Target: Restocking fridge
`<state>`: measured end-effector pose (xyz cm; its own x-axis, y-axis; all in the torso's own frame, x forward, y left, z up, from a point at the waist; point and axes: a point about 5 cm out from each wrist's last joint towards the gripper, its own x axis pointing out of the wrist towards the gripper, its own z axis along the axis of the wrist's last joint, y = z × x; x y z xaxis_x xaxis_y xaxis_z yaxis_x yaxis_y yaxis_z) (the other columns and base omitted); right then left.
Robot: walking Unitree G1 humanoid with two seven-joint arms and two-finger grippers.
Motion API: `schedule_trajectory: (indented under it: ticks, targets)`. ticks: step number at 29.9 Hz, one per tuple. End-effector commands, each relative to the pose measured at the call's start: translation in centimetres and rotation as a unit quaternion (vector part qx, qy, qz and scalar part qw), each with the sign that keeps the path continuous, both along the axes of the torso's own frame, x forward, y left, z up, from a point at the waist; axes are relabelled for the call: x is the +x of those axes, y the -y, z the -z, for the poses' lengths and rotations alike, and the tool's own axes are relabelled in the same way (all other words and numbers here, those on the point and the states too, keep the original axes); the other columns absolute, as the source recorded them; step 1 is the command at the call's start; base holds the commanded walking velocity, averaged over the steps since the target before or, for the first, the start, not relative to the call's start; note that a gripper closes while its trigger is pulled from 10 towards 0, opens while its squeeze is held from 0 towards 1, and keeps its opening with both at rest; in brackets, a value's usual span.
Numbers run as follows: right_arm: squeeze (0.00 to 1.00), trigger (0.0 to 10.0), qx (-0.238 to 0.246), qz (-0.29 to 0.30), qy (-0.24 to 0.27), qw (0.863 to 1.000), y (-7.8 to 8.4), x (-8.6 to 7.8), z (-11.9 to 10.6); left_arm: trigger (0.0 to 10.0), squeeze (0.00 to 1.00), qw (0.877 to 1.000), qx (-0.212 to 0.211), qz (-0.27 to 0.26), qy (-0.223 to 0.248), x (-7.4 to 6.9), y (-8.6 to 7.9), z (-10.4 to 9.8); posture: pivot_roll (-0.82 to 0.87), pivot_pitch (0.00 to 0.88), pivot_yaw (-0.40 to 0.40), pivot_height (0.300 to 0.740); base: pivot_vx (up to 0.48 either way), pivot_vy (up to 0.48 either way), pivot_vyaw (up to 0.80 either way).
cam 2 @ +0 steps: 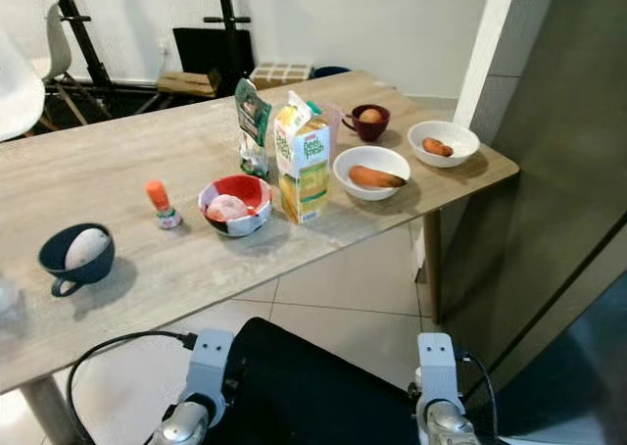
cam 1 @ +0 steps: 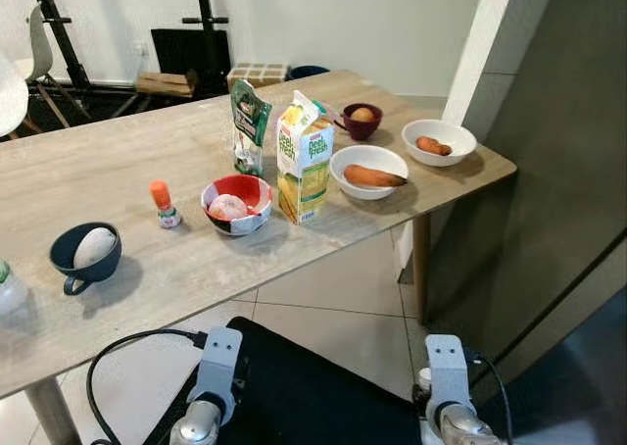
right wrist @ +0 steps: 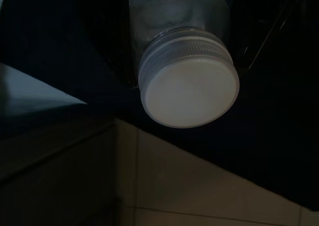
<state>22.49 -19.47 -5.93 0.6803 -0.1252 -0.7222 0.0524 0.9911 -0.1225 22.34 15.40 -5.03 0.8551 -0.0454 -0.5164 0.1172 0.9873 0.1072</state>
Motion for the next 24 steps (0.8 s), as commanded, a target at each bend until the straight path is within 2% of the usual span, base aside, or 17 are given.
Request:
schedule_trajectory:
  ticks: [1,16,24]
  targets:
    - [0.00,10.0,-0.004,0.002,0.000,1.000,0.30,-0.08,-0.01,10.0,0.00,1.000,-0.004,-0.002,-0.011,-0.39,0.01,0.32,-0.10,0.037,-0.005,0.740,0.000,-0.398,0.00]
    - [0.00,10.0,-0.004,0.002,0.001,1.000,0.25,-0.06,-0.01,10.0,0.00,1.000,-0.004,-0.004,-0.008,-0.33,-0.06,0.25,-0.10,0.037,-0.005,0.740,0.000,-0.331,0.00]
    - [0.00,10.0,-0.004,0.000,0.001,1.000,0.20,-0.07,-0.01,10.0,0.00,1.000,-0.010,-0.017,-0.005,-0.35,-0.28,0.22,-0.09,0.038,-0.004,0.740,0.000,0.000,0.00]
